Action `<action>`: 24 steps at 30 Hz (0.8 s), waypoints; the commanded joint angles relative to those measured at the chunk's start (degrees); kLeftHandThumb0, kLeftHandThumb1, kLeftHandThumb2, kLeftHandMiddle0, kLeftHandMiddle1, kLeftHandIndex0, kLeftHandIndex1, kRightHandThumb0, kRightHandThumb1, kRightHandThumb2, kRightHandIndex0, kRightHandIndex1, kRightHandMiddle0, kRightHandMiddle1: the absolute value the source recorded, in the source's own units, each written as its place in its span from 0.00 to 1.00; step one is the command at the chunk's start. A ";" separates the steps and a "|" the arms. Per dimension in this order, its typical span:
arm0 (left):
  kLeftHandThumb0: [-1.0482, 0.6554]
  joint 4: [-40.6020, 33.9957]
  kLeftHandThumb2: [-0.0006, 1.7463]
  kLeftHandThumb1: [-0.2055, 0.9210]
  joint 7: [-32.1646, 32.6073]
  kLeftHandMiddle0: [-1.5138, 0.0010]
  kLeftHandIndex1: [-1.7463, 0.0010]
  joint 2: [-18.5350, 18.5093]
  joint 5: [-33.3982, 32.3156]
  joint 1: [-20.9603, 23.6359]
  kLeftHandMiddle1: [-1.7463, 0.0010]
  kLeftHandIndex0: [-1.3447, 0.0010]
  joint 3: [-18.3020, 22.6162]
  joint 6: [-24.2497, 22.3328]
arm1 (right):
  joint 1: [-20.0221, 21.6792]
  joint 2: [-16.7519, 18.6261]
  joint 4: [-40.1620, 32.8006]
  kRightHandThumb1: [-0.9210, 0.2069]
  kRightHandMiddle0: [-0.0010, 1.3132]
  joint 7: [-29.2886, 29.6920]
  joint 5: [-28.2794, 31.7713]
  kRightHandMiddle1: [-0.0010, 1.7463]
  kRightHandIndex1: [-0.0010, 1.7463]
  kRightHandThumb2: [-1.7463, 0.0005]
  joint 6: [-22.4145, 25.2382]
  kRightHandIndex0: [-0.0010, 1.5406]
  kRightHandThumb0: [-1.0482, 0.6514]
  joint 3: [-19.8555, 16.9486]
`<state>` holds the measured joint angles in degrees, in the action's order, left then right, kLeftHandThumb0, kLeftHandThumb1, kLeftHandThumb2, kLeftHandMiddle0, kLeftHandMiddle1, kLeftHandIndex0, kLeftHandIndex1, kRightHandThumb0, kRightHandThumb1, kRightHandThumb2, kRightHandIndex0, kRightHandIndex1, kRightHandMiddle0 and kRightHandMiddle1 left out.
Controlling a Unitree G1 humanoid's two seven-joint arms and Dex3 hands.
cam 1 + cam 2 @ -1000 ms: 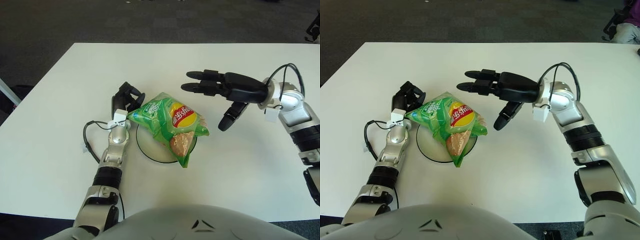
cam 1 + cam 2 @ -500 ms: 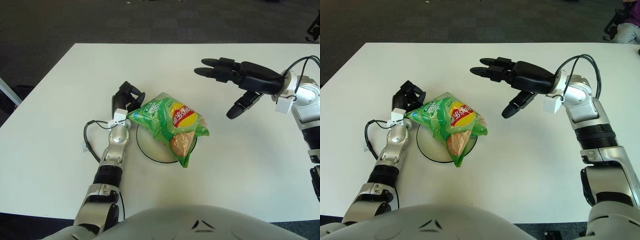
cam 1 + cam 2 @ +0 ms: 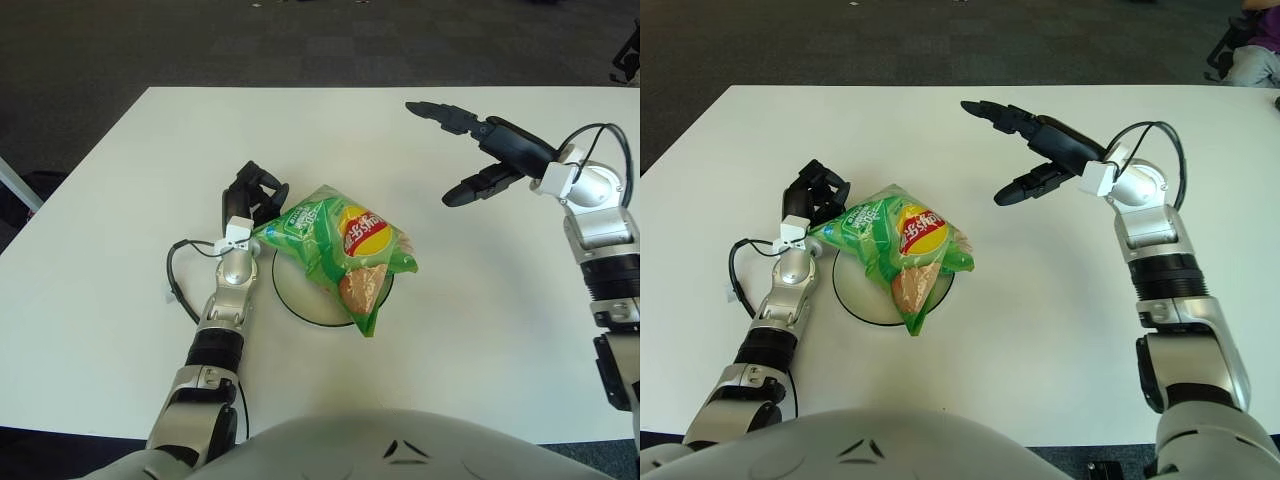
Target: Put the snack into the plate.
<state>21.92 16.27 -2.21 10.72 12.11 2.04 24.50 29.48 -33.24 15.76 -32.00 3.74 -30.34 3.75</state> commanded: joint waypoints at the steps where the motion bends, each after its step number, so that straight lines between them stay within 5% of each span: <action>1: 0.46 0.88 0.14 1.00 -0.34 0.36 0.00 -0.59 -0.22 -1.20 0.00 0.44 0.36 0.52 | -2.24 5.71 2.04 0.00 0.12 2.44 5.67 0.03 0.01 0.96 5.03 0.12 0.41 -2.82; 8: 0.46 0.69 0.15 1.00 -0.77 0.37 0.00 -0.91 -0.74 -1.31 0.00 0.44 0.60 0.46 | -1.99 12.96 9.78 0.00 0.30 2.78 11.95 0.06 0.02 0.99 3.77 0.31 0.42 -7.61; 11: 0.46 0.54 0.15 1.00 -0.97 0.37 0.00 -1.00 -1.00 -1.33 0.00 0.44 0.67 0.32 | -2.39 16.04 12.99 0.00 0.44 6.46 11.46 0.09 0.07 0.99 0.98 0.48 0.43 -9.87; 14: 0.46 0.44 0.15 1.00 -1.14 0.37 0.00 -1.11 -1.23 -1.38 0.00 0.44 0.72 0.25 | -2.93 19.37 13.44 0.00 0.41 4.84 16.36 0.49 0.51 0.95 3.47 0.45 0.55 -11.73; 16: 0.46 0.44 0.15 1.00 -1.23 0.37 0.00 -1.20 -1.34 -1.41 0.00 0.44 0.78 0.28 | -3.85 22.06 12.75 0.00 0.43 3.35 20.92 0.57 0.63 0.94 6.28 0.42 0.58 -13.11; 20: 0.46 0.43 0.15 1.00 -1.36 0.37 0.00 -1.30 -1.41 -1.41 0.00 0.44 0.89 0.30 | -6.04 25.30 10.98 0.00 0.46 4.04 24.09 0.65 0.74 0.93 9.33 0.37 0.61 -14.57; 24: 0.46 0.45 0.15 1.00 -1.38 0.37 0.00 -1.35 -1.42 -1.32 0.00 0.44 0.94 0.28 | -10.09 26.98 5.75 0.05 0.45 9.48 20.81 0.70 0.78 0.85 11.15 0.35 0.61 -14.16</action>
<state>21.70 15.10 -2.95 9.49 11.99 2.40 24.51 22.01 -7.27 25.16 -25.68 25.75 -20.46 -9.83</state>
